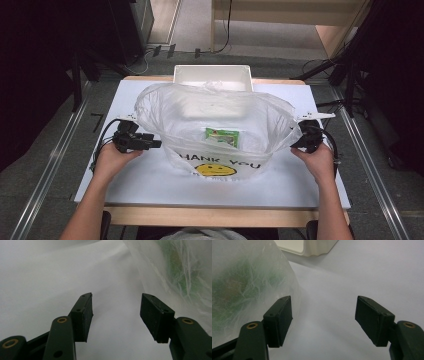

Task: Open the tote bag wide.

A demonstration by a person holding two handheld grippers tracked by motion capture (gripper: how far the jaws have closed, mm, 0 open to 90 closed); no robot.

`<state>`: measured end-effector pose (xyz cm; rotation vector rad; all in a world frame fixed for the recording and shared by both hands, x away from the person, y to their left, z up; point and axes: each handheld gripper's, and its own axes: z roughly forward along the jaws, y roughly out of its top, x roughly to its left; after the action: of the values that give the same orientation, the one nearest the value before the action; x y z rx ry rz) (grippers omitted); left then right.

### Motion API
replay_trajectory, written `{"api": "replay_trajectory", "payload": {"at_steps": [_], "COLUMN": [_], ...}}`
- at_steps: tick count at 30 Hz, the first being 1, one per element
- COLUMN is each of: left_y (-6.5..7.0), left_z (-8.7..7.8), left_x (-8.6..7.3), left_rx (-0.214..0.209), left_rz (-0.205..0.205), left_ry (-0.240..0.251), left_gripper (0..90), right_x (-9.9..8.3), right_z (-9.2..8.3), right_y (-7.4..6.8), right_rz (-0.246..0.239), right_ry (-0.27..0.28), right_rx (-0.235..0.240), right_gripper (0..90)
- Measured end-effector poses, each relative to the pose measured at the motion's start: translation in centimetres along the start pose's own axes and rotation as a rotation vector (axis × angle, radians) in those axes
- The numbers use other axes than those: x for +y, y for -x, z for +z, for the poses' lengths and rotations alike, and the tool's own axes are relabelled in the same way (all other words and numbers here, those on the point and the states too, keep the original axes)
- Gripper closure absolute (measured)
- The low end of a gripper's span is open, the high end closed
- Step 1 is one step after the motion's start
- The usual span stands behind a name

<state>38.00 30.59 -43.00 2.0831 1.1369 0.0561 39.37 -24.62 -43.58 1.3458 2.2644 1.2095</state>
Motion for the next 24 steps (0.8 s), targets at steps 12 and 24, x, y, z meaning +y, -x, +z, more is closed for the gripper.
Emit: {"api": "replay_trajectory", "payload": {"at_steps": [12, 24], "left_y": [0.26, 0.15], "left_z": [0.03, 0.11], "left_x": [-0.10, -0.33], "left_rx": [-0.009, -0.018], "left_rz": [0.019, 0.014], "left_ry": [0.004, -0.003], "left_gripper": [41.9, 43.4], "right_x": [0.21, 0.35], "right_z": [0.50, 0.82], "right_y": [-0.18, -0.39], "right_rz": [-0.004, -0.012], "right_ry": [-0.019, -0.033], "right_rx": [0.005, 0.024], "right_gripper": [32.2, 34.2]}}
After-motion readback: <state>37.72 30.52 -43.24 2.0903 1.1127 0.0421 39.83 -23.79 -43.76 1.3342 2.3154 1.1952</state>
